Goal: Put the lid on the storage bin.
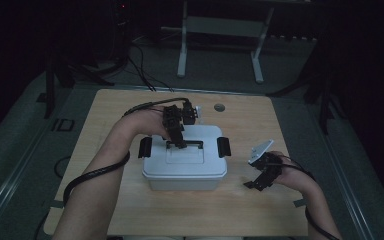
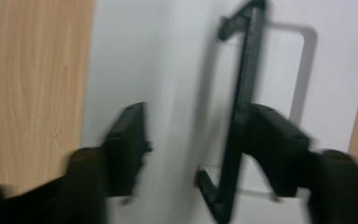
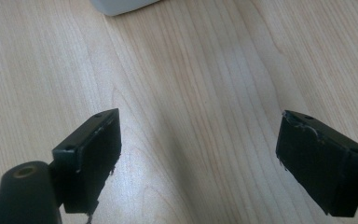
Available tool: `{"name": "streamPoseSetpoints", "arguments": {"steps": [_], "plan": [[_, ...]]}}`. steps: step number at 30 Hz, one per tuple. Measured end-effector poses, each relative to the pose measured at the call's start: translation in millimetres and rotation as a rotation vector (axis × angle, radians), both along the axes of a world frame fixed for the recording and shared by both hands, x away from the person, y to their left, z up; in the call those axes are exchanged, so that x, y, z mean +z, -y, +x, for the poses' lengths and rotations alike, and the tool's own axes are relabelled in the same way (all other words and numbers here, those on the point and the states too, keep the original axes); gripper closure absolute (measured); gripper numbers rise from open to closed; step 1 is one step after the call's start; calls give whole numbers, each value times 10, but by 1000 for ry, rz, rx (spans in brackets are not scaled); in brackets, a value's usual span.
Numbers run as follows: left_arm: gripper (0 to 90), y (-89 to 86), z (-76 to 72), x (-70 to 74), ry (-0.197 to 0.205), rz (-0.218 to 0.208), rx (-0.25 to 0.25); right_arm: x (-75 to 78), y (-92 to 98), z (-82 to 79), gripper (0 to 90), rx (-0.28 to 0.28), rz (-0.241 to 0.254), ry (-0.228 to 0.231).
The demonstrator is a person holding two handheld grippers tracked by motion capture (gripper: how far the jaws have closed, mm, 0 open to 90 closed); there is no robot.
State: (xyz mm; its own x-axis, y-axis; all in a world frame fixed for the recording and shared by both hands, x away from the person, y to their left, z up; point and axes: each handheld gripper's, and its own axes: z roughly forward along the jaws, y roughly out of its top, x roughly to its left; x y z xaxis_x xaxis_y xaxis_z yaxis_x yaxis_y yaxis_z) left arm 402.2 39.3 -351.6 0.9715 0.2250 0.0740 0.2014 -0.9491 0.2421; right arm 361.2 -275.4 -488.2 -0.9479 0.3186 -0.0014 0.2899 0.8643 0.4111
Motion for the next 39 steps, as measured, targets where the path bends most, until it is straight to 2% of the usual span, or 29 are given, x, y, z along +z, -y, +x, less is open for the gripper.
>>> {"name": "streamPoseSetpoints", "arguments": {"steps": [2,4,8,10,11,15,18,21,27,34,39], "plan": [[158,-64,-7,1,-2,-2,12,1,0,2,139,-2,1,3],[89,-137,-16,6,-2,-19,24,0,-4,3,139,-4,1,2],[80,-300,-53,39,5,-86,45,0,-18,9,139,-3,0,3],[69,-383,-79,48,22,-112,55,1,-27,11,139,-2,2,3],[69,-413,-86,50,27,-116,53,2,-33,10,139,-5,3,2],[60,-620,-126,26,52,-159,96,8,-43,11,139,-2,4,3],[35,-701,-151,19,55,-177,108,11,-46,13,139,-2,9,4],[28,-833,-182,24,76,-219,136,3,-45,13,139,-7,12,3],[28,-1067,-253,-10,102,-247,167,0,-36,14,139,-12,10,3],[28,-1272,-312,-106,86,-268,198,0,-19,11,139,-13,14,7],[27,-1475,-391,-201,105,-276,227,-11,9,10,139,-28,14,8]]}}
